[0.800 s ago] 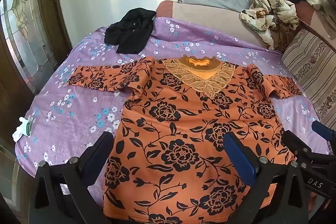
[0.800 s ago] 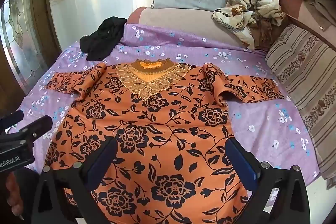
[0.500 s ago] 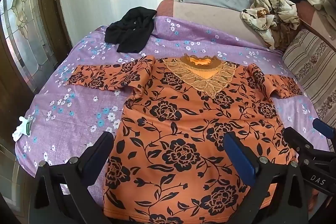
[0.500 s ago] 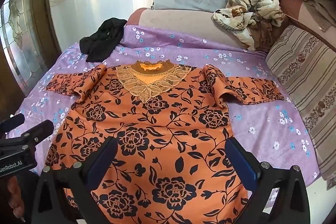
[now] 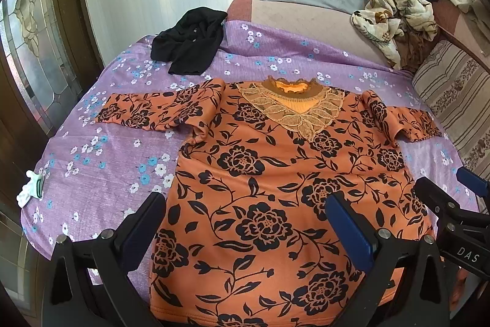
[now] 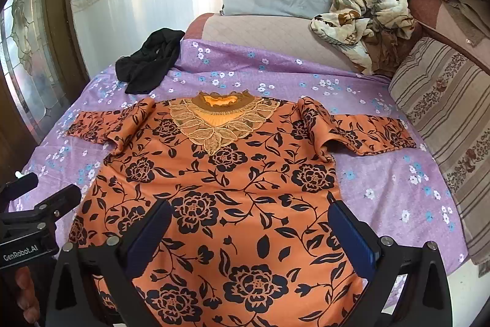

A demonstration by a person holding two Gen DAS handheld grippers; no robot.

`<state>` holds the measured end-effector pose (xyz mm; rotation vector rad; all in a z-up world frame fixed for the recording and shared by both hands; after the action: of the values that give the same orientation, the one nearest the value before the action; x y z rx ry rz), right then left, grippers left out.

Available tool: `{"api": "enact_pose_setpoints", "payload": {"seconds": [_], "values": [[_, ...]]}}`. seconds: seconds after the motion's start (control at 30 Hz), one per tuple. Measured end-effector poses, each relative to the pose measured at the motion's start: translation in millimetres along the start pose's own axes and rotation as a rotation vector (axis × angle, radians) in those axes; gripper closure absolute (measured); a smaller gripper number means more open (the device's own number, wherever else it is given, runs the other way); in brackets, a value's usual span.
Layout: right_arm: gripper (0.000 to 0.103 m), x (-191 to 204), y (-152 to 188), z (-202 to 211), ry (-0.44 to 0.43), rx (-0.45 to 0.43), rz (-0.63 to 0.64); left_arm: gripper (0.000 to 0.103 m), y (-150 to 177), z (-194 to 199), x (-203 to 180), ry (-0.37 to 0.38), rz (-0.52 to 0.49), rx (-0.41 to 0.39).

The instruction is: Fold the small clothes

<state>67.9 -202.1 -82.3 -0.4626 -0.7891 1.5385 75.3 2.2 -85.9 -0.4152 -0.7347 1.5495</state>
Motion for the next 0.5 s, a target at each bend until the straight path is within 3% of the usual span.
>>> {"api": "enact_pose_setpoints", "payload": {"seconds": [0.5], "values": [[0.0, 2.5, 3.5, -4.6, -0.011, 0.014, 0.0, 0.0, -0.2, -2.1, -1.3, 0.002, 0.001, 0.007]]}}
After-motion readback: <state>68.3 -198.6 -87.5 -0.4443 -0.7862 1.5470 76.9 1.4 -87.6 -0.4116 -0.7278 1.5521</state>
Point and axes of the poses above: each gripper's, at about its wrist camera, not at the fingertips, and z roughly against the way its jaws point, x to its left, y to its underside, the point moved 10 cm from there along -z, roughly the way its jaws point, and after that the axes turned 12 degrees about -y, right-handed, at the moved point
